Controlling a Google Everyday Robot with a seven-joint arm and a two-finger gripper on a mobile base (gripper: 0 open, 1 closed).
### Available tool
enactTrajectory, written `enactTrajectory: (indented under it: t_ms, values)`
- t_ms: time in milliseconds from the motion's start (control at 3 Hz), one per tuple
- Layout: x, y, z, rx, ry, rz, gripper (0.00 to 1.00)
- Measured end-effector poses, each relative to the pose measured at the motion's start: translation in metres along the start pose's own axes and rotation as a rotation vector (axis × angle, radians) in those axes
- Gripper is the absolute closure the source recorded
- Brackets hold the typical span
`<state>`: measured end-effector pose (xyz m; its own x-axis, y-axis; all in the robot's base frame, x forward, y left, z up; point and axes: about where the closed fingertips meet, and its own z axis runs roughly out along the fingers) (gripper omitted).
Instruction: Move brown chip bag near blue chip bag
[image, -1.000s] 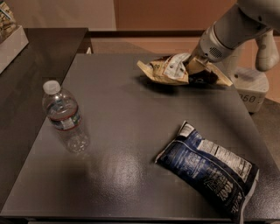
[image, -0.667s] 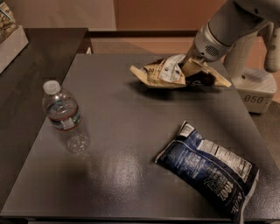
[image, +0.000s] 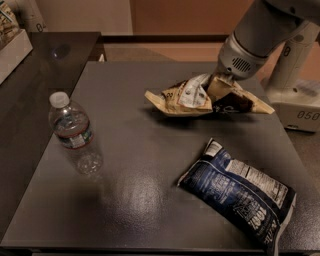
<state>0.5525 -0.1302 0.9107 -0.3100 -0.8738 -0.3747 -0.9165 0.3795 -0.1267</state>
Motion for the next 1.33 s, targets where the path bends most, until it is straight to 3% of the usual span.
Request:
enactTrajectory:
  t_ms: [333,667,1333]
  values:
    - [0.009,0.028,0.003,-0.006,0.060,0.063,0.83]
    - [0.015,0.052,0.006,-0.004,0.112,0.111,0.59]
    - [0.015,0.054,0.008,-0.005,0.114,0.115,0.13]
